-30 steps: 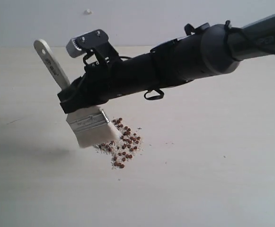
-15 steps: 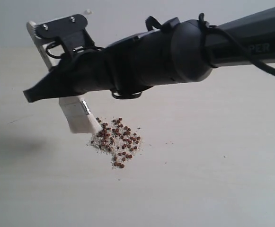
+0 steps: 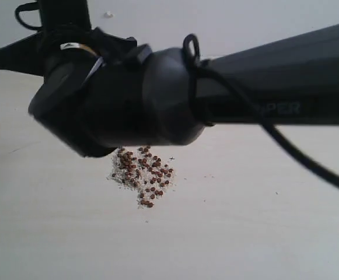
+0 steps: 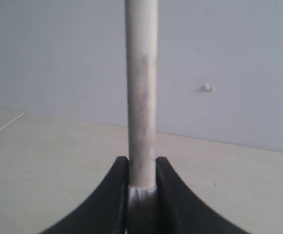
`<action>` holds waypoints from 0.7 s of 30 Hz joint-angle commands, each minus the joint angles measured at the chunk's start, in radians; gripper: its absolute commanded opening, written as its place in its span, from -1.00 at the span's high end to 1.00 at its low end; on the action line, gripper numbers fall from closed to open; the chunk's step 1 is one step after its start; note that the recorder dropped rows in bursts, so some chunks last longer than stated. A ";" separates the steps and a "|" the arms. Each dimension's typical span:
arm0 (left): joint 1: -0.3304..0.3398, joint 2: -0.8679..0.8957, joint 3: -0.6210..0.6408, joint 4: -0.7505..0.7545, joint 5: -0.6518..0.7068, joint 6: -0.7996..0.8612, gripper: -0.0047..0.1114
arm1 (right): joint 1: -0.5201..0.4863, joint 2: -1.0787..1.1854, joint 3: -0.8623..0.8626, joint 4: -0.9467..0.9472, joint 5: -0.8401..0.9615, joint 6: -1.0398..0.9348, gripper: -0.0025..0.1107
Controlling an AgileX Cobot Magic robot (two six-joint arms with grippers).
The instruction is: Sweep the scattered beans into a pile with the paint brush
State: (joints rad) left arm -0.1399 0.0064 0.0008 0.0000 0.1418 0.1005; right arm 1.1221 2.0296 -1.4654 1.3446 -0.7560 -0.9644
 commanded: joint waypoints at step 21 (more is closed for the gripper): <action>0.001 -0.006 -0.001 -0.007 -0.001 0.000 0.92 | 0.053 0.220 -0.007 0.044 -0.202 0.234 0.96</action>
State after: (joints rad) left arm -0.1399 0.0064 0.0008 0.0000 0.1418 0.1005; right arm 1.1731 2.2535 -1.4659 1.3835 -0.9333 -0.7360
